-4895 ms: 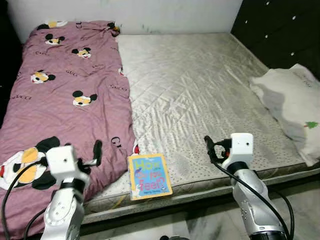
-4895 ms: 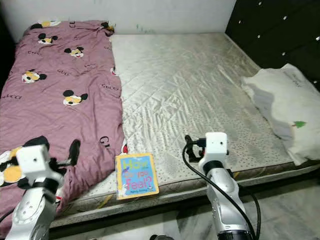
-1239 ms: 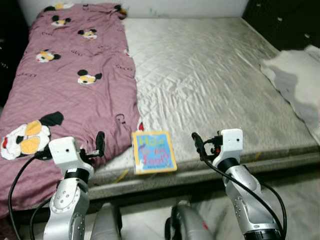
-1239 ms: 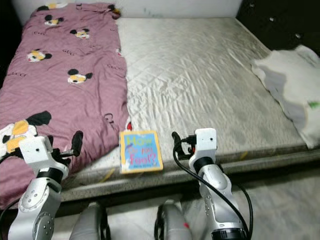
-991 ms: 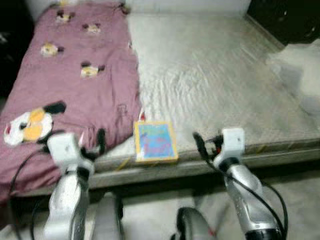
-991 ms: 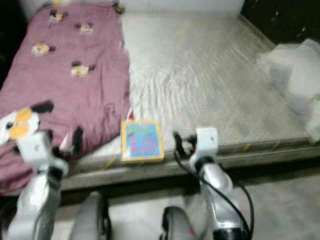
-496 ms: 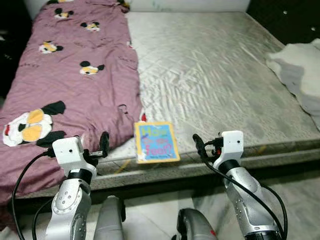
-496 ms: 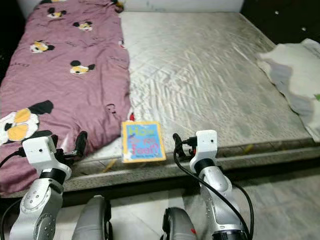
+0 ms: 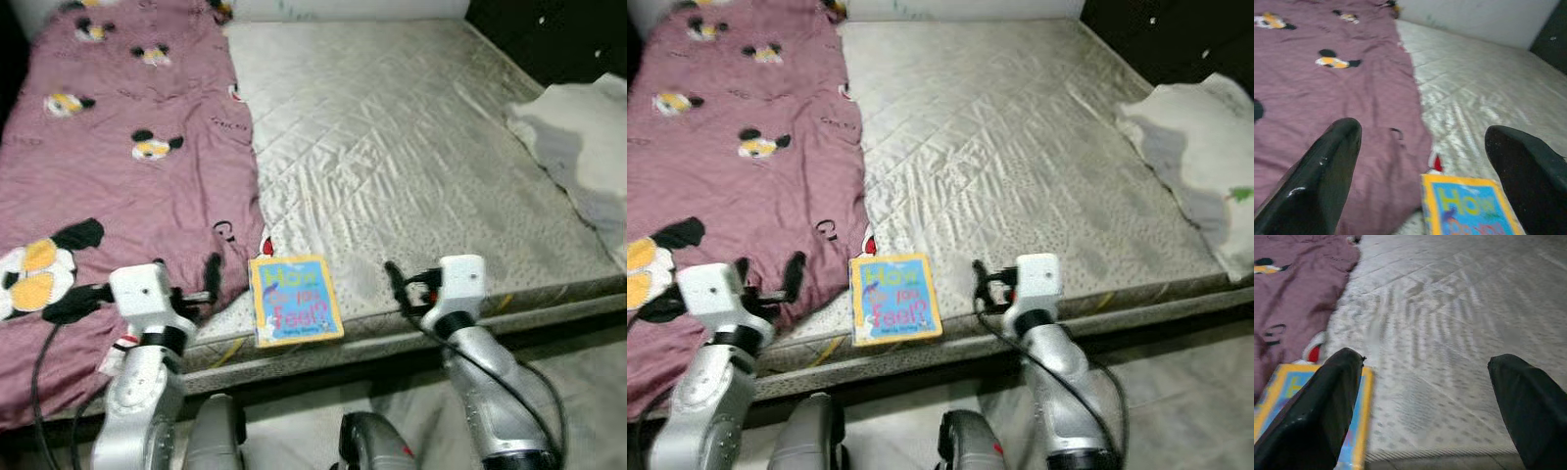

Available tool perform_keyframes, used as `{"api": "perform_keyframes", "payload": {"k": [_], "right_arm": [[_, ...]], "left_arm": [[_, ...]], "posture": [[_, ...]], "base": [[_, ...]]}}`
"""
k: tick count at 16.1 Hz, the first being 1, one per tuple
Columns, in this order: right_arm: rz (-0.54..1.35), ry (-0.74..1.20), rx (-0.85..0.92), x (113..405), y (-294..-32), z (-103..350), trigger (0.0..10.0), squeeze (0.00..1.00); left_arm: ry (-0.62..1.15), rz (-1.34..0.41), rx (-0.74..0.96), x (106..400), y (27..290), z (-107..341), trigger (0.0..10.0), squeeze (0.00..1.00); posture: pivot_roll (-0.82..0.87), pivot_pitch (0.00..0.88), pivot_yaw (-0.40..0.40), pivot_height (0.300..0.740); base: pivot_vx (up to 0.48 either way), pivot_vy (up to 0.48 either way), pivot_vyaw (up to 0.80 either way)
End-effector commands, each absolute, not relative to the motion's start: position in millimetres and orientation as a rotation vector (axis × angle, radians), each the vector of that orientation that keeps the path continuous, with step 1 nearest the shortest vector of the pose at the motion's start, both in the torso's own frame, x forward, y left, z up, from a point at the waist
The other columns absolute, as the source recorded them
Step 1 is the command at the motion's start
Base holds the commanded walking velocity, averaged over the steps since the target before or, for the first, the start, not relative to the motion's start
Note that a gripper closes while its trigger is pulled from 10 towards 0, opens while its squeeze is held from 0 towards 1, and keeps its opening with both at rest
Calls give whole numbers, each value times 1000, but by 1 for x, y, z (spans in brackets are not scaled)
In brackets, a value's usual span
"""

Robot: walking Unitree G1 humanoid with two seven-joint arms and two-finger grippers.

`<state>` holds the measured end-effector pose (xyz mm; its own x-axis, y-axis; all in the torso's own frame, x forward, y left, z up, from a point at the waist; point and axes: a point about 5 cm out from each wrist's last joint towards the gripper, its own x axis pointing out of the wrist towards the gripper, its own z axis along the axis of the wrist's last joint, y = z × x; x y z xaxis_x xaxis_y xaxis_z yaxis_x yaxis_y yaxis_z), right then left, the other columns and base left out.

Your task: Clean up the room

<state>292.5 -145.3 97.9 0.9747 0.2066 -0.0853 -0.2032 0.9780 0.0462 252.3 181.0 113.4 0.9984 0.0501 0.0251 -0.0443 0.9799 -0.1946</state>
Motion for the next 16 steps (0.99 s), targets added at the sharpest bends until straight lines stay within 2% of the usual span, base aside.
{"api": "perform_keyframes", "payload": {"k": [1,3,6,8,16], "right_arm": [[191,96,28,291,-151,96,10000,0],[190,96,25,291,-152,96,10000,0],[195,97,20,290,-152,95,10000,0],[212,107,16,290,-150,94,10000,0],[247,99,-8,290,-148,93,10000,0]], "left_arm": [[-30,43,-201,252,179,115,10000,0],[-31,29,-206,252,178,115,10000,0],[-38,20,-212,252,176,116,10000,0],[-30,75,-192,253,180,114,10000,0],[2,217,-150,253,194,108,10000,0]], "posture": [[-69,180,-50,635],[-69,180,-50,635],[-70,177,-50,635],[-70,174,-50,635],[-73,165,-55,545]], "base": [[0,0,0],[0,0,0],[281,0,0],[0,0,0],[0,0,0]]}}
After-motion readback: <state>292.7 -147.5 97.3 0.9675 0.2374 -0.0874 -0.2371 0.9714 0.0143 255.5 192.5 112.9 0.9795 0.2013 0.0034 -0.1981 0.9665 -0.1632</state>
